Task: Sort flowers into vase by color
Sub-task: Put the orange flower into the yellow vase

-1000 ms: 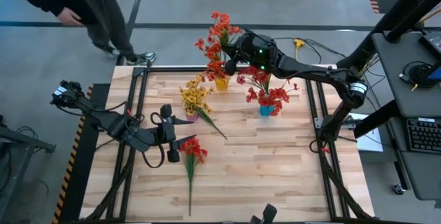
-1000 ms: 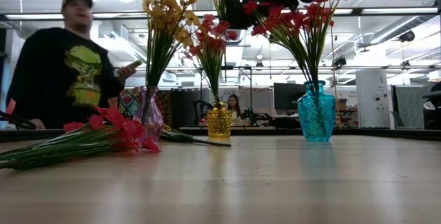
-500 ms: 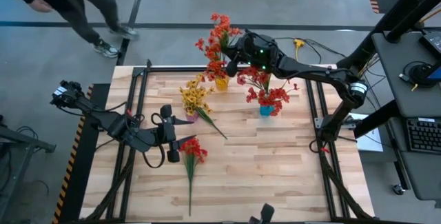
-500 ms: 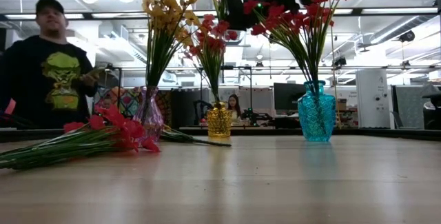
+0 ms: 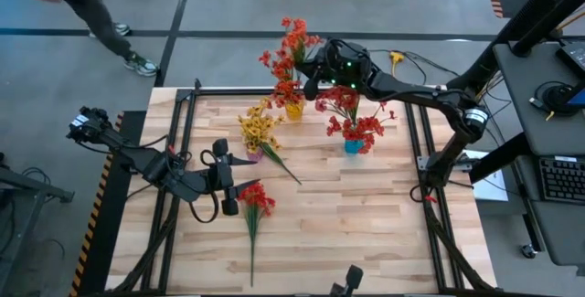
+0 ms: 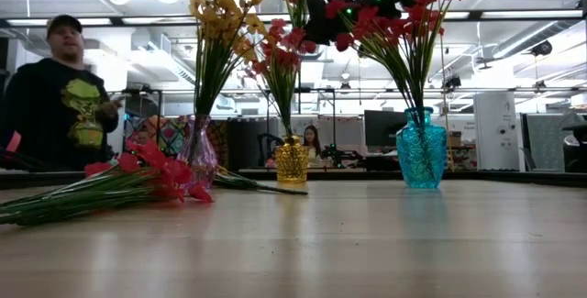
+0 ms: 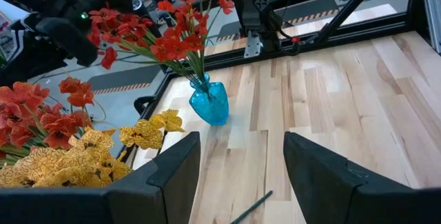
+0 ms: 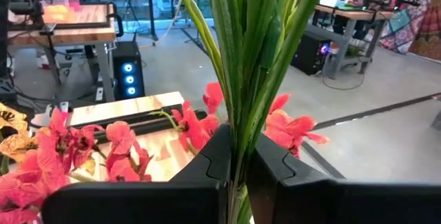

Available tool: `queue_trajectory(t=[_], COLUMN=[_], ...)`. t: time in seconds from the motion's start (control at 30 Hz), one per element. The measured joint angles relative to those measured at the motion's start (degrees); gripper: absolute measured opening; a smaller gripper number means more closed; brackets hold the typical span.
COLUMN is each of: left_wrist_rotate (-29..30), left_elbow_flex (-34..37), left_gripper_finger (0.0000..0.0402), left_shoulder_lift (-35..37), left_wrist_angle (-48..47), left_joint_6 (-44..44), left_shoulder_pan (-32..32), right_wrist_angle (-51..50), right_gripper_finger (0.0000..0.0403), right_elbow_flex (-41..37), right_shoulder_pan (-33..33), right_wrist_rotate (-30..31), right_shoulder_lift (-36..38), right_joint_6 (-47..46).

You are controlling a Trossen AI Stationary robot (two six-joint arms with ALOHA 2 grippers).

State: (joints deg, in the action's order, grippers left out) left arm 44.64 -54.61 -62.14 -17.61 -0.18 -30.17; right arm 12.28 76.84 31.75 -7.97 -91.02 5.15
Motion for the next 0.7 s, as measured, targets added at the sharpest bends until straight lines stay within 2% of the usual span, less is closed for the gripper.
queue_trajectory(t=[0.47, 0.7], left_wrist_rotate=[0.0, 0.0], left_elbow_flex=[0.0, 0.0], left_gripper_finger=[0.0191, 0.0191], left_shoulder_lift=[-0.01, -0.01], left_wrist_angle=[1.09, 1.29], left_joint_6=[0.58, 0.67], left_shoulder_pan=[0.0, 0.0], right_wrist_angle=[2.05, 1.84], right_gripper_finger=[0.0018, 0.0018], right_elbow_flex=[-0.09, -0.09], right_shoulder_pan=[1.12, 1.48], right_wrist_rotate=[-0.08, -2.65], right_shoulder_lift=[-0.07, -0.07], right_joint_6=[0.7, -0.07])
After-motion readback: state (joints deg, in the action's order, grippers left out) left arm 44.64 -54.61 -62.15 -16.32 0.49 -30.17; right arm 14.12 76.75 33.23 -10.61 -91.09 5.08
